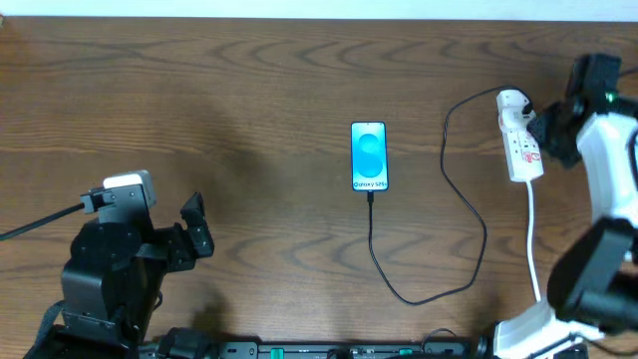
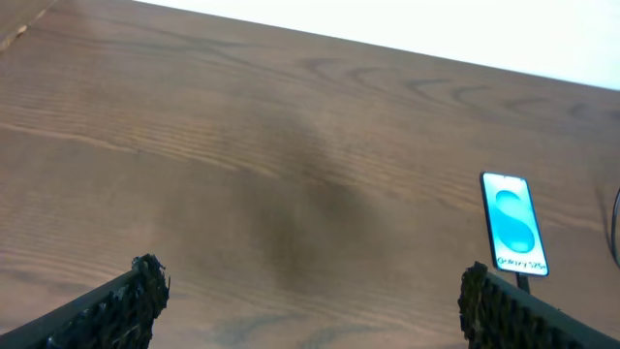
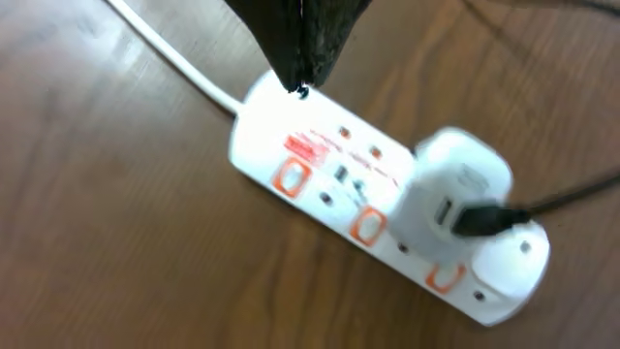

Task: Plug charger to phone and switch on socket

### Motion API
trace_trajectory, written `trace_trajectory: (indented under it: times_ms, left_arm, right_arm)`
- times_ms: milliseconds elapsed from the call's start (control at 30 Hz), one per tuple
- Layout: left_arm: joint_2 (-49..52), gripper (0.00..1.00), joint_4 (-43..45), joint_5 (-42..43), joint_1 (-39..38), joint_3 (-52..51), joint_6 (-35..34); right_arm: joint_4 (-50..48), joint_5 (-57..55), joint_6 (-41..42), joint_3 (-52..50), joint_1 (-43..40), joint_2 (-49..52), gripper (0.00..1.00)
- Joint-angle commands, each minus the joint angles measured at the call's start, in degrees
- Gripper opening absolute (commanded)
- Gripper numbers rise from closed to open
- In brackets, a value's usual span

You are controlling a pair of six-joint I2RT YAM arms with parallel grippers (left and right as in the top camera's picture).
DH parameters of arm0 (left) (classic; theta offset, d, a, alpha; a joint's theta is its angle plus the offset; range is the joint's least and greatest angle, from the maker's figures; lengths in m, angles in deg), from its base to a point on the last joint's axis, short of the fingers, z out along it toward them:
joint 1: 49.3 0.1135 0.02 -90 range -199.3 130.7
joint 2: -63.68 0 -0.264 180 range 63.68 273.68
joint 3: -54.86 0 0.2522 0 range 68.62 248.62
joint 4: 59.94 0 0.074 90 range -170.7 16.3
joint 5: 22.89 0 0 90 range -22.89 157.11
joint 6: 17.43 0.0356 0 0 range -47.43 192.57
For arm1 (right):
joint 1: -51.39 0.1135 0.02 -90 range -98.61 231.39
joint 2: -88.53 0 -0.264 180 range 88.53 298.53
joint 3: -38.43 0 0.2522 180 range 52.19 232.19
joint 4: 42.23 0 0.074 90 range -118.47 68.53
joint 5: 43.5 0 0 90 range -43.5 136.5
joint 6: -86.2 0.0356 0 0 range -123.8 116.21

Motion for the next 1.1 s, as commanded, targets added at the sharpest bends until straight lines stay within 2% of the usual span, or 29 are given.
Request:
trace_trajectory:
  times_ms: [0,133,200,867,1067]
  left_arm:
    - [-0.11,0.98,-1.29,-0.72,0.20,0.52,0.72]
    - [-0.13,0.98,-2.67,-0.72,0.20,0.52,0.74]
    - [-0.26,0.98,-3.21,-0.72,0.20,0.52,0.74]
    - [-0.81,0.98,-3.65,-0.72,0.20,0.52,0.74]
    - [-0.81,0.98,-3.65,-0.72,0.20,0.52,0.74]
  right_arm:
    - [6.23,1.07,-0.22,12.70,-1.27,10.51,0.01]
    - [9.01,1.90,-0.20,22.23,-1.62,18.99,0.01]
    - [8.59,3.72,0.22,23.54,-1.75,20.85,0.01]
    - [4.09,8.46,1.51,23.61,-2.21,26.67,0.01]
    - [4.81,10.29,1.33,23.56,0.02,30.53,0.01]
